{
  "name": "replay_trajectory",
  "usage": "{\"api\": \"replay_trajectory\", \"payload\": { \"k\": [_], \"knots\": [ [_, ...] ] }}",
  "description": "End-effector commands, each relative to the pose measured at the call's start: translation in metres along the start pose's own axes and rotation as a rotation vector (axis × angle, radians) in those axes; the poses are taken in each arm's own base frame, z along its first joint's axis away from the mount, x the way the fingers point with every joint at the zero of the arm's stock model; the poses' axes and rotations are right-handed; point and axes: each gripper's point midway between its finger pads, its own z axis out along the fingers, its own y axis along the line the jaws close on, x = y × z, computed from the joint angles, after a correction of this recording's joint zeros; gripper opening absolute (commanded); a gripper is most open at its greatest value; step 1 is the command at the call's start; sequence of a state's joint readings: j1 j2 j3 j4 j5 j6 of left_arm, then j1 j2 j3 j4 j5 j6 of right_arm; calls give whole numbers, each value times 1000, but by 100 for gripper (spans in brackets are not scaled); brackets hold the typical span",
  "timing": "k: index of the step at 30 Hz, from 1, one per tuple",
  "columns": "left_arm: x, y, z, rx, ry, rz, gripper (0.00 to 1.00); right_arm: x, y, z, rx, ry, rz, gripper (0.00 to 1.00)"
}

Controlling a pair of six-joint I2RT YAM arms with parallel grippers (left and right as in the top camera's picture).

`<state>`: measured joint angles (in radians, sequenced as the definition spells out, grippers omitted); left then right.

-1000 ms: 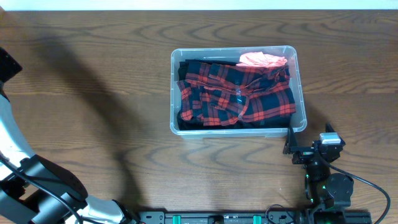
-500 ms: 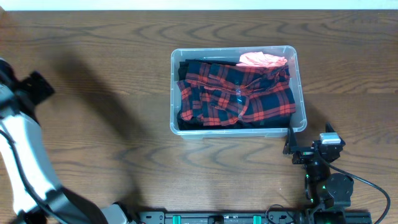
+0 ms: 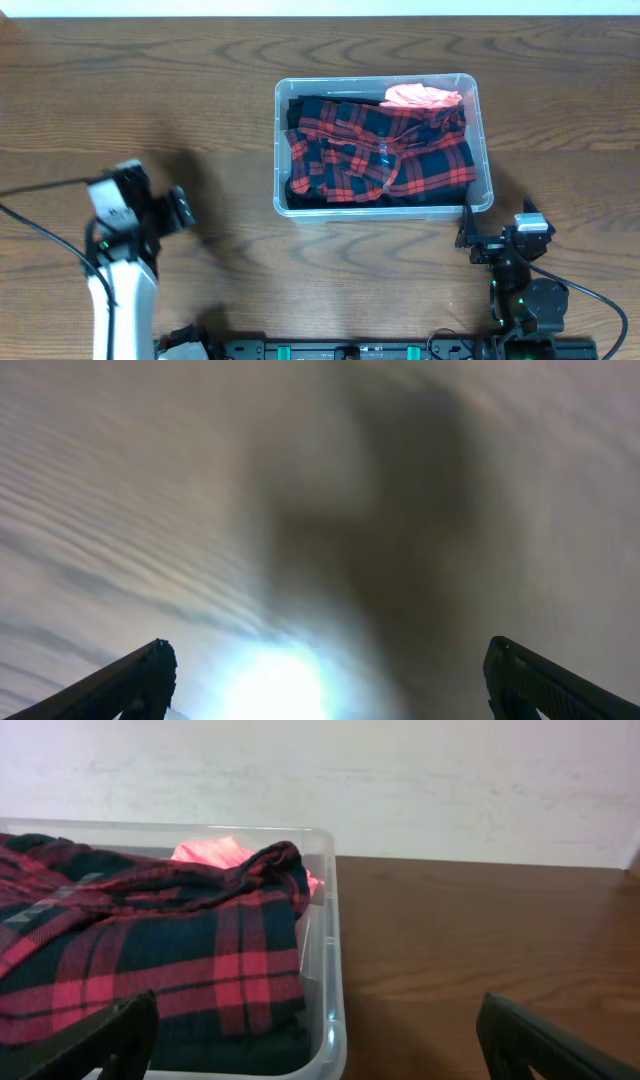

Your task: Pack container

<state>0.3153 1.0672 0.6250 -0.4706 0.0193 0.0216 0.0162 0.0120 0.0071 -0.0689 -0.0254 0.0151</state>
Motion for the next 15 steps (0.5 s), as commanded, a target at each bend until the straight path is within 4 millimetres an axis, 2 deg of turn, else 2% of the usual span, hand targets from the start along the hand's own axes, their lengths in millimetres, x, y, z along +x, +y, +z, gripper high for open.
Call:
{"api": "replay_trajectory", "payload": {
  "k": [1,15],
  "knots": [
    [22,-4,1,6,6,11,98,0,1,0,1,-2,13,99],
    [119,0,22,1,118,21,98,0,1,0,1,-2,13,99]
  ]
}}
